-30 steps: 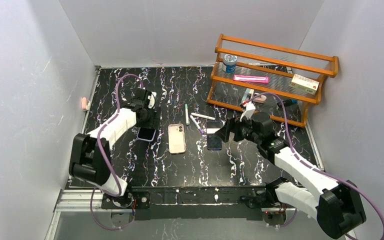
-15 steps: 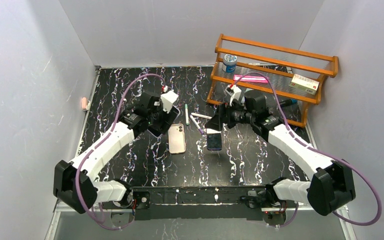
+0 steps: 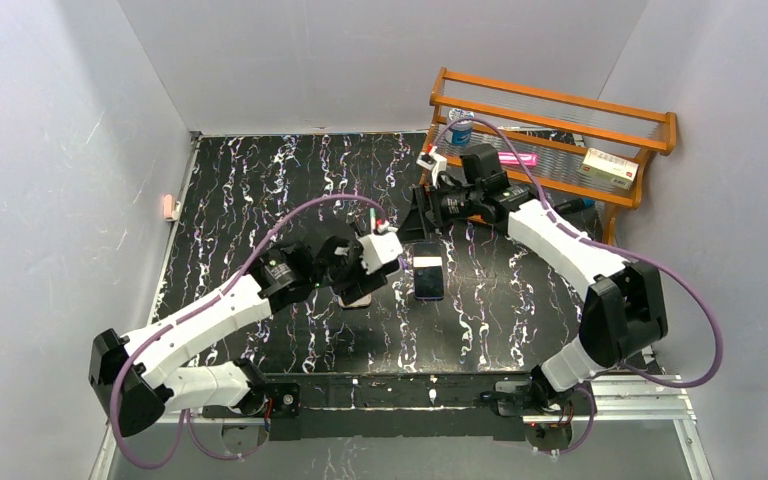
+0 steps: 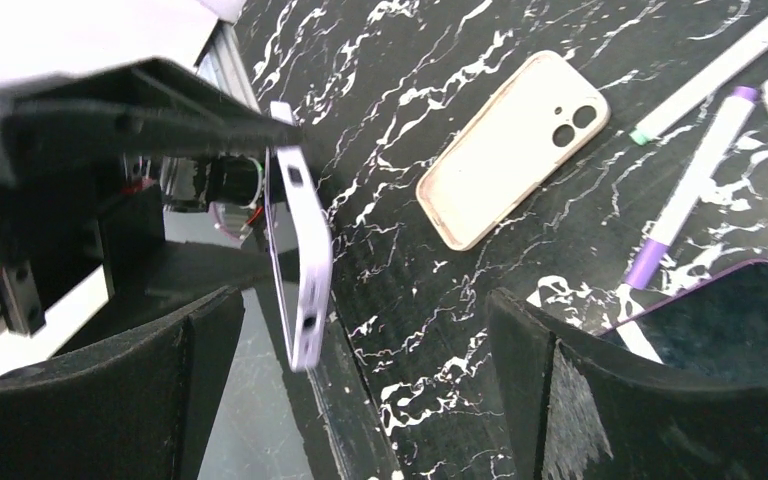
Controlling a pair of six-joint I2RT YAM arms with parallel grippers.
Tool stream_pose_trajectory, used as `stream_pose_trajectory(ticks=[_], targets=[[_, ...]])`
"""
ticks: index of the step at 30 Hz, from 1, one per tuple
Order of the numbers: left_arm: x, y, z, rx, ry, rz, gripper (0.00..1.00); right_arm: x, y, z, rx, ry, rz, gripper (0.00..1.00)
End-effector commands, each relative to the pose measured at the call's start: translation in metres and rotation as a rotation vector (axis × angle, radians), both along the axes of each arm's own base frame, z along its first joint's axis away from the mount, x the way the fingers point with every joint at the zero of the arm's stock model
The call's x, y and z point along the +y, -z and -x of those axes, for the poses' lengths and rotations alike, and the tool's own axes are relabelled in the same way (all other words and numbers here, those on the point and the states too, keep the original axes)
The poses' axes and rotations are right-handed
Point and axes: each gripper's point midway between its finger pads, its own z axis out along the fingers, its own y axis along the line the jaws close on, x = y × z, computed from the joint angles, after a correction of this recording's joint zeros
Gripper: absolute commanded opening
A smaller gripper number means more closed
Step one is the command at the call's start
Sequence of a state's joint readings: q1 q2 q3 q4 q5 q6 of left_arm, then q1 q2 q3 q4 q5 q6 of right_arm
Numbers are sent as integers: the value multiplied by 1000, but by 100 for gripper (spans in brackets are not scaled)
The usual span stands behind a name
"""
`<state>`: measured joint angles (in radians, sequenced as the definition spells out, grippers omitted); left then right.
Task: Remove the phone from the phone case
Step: Adjust the phone.
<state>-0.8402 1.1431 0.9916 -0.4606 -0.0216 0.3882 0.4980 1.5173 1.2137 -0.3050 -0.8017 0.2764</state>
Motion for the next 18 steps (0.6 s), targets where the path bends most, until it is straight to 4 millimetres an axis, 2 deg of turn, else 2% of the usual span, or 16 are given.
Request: stream_pose_trajectory(ticks=[1, 7, 14, 16, 18], targets=[[-8, -19, 13, -130, 83, -38, 0, 14, -17, 21, 0, -148, -26, 99], [-18, -19, 25, -181, 143, -87, 0, 26, -7, 41, 29, -262, -5, 91], [-19, -21, 28, -221, 160, -116, 0, 32, 7, 62, 51, -354, 40, 81], [-19, -21, 28, -227, 160, -122, 0, 31, 10, 65, 64, -364, 45, 74], [-18, -19, 28, -229, 158, -131, 0, 31, 8, 67, 68, -372, 39, 62]])
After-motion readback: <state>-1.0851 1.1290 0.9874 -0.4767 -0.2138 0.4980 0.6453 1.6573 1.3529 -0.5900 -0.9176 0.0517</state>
